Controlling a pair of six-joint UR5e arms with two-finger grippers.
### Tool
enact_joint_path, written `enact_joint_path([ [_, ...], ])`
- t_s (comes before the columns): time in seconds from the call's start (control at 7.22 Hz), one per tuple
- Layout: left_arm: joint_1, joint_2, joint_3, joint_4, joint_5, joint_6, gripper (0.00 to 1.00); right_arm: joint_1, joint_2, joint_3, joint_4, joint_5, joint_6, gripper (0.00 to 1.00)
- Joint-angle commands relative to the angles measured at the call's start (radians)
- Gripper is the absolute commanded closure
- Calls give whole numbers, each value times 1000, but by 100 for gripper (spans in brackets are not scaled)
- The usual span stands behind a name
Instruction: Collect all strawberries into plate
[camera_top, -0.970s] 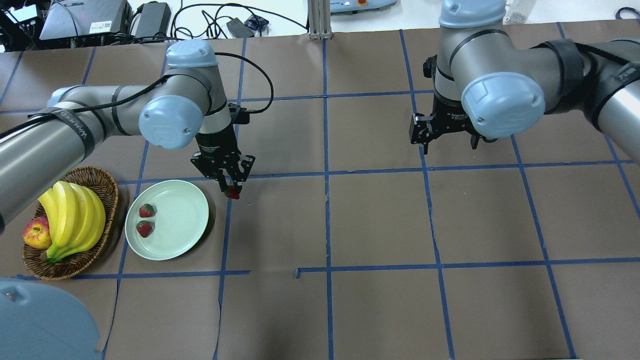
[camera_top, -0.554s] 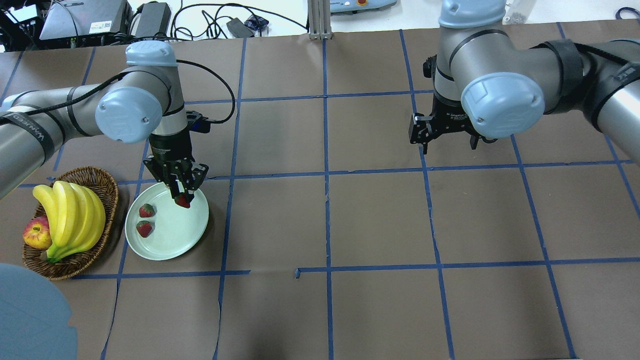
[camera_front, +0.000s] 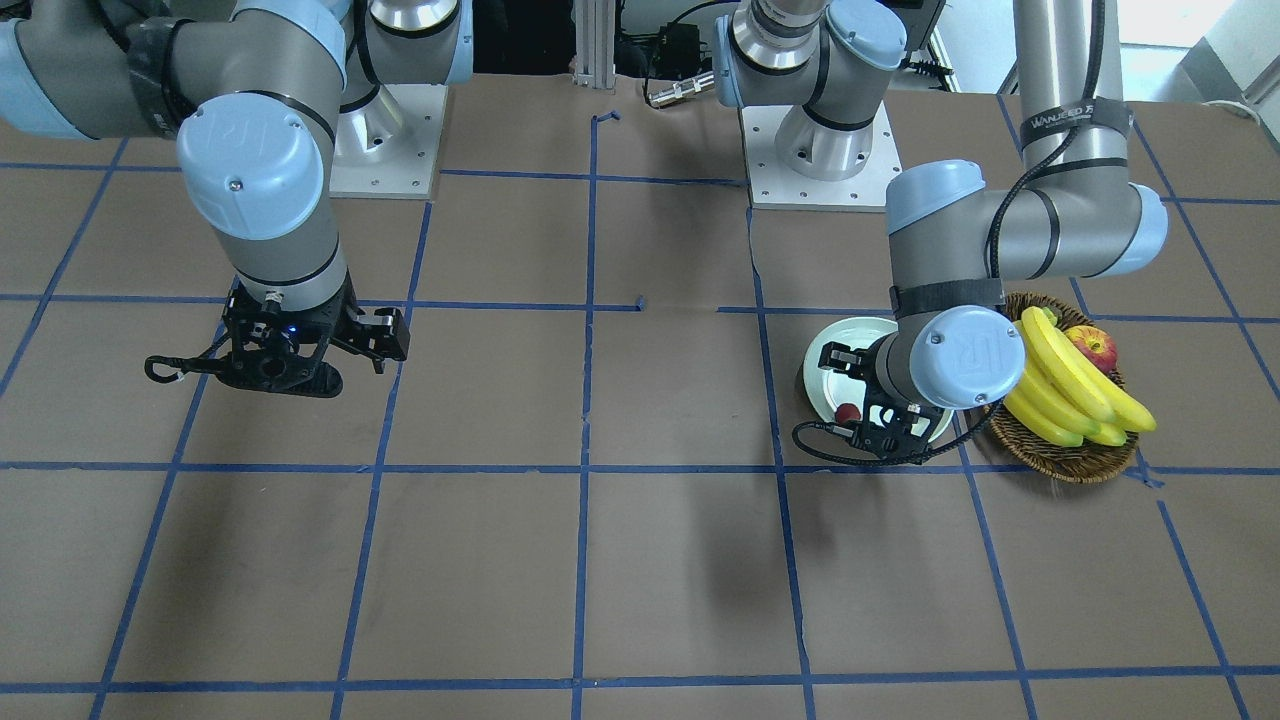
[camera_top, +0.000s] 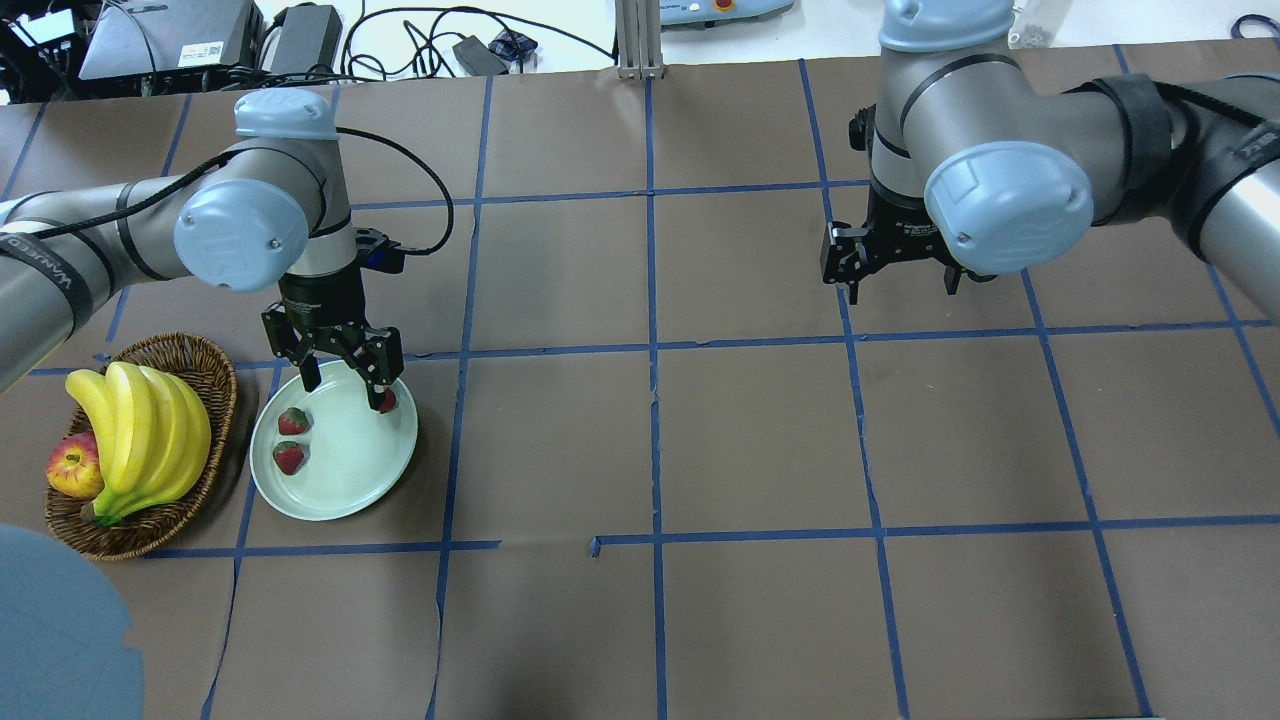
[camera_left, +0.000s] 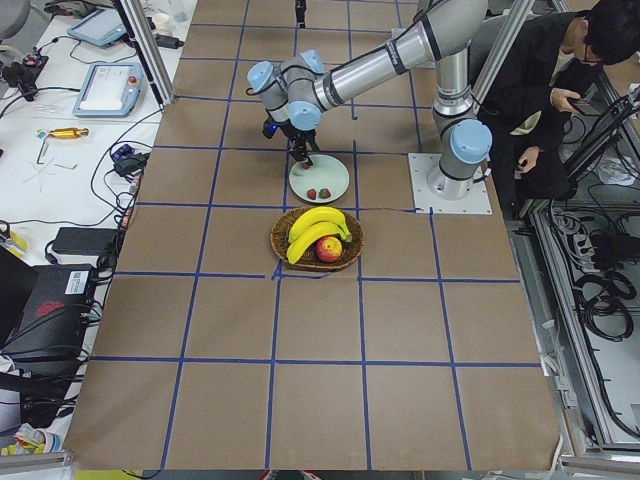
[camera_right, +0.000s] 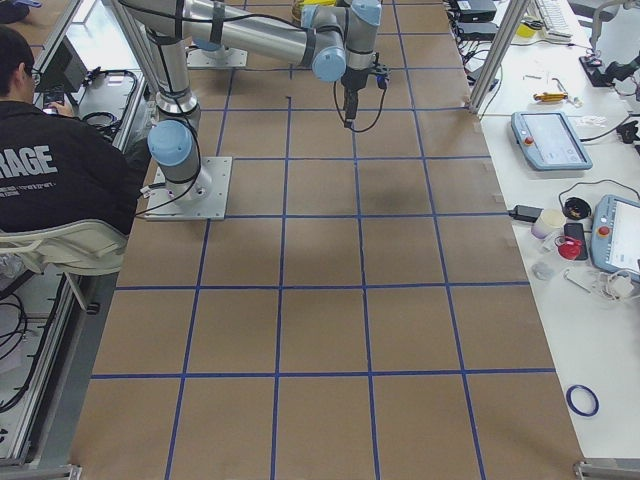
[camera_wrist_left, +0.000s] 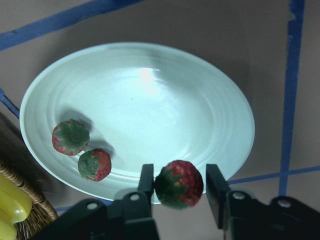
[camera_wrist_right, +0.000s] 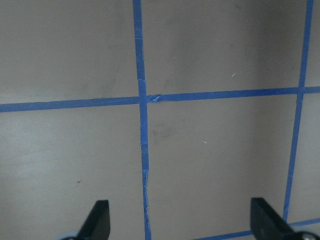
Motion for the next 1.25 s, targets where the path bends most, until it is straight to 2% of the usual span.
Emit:
enact_joint_path([
  [0.0,-17,40,43,0,-2,-4,0,0,-1,-4,3,7,4,0],
  [0.14,-19,68,72,3,-3,-73,0,0,-5,-12,16,13,4,0],
  [0.28,-26,85,106,5,-49,-216,0,0,-19,-21,41,13,5,0],
  [0.42,-61,112,130,8,-79,-275,0,-1,-36,-45,106,15,4,0],
  [0.55,-88,145,158,6,-86,-277,0,-3,-51,-102,197,57,4,0],
  [0.69,-100,183,172,-13,-139,-277,0,-1,-63,-175,302,62,4,0],
  [0.83,-103,209,161,-27,-179,-311,0,-1,-65,-235,360,62,4,0],
  [1.11,-109,257,155,-23,-163,-377,0,-1,-59,-231,359,65,-13,0],
])
